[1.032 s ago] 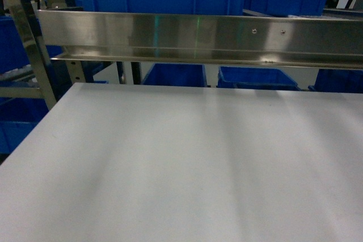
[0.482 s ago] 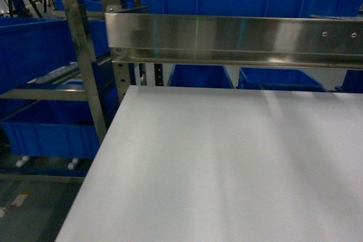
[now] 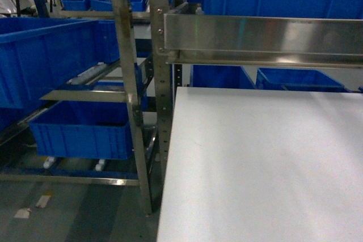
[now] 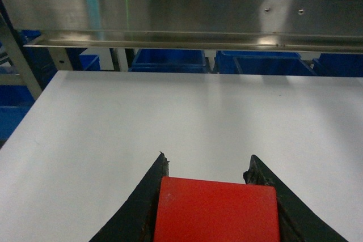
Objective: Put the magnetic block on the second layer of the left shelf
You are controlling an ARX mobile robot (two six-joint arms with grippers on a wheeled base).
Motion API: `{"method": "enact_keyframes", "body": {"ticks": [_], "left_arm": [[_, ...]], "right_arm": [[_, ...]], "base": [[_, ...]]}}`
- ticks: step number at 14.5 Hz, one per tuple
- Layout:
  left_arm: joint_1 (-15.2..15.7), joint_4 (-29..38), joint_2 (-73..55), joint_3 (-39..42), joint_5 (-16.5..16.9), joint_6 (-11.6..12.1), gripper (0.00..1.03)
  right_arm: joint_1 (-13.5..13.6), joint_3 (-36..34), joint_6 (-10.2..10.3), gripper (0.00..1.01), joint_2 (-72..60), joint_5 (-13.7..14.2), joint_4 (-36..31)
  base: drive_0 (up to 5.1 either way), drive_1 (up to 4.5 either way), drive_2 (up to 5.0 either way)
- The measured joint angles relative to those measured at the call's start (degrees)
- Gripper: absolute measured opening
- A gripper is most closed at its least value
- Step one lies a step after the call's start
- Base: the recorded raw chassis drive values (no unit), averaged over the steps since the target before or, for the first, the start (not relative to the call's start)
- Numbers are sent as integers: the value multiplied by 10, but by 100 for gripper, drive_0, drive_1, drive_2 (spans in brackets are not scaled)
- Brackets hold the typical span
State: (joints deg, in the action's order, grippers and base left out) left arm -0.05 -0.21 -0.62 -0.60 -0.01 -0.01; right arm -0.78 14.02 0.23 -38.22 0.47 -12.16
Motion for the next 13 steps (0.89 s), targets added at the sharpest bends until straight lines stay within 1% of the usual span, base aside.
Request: {"method": "enact_keyframes", "body": {"ticks": [13], "left_arm": [[0,-1,0,0,0,0,98]], "right_arm": [[0,0,0,34,0,0,0]], "base": [[-500,243,243]]}}
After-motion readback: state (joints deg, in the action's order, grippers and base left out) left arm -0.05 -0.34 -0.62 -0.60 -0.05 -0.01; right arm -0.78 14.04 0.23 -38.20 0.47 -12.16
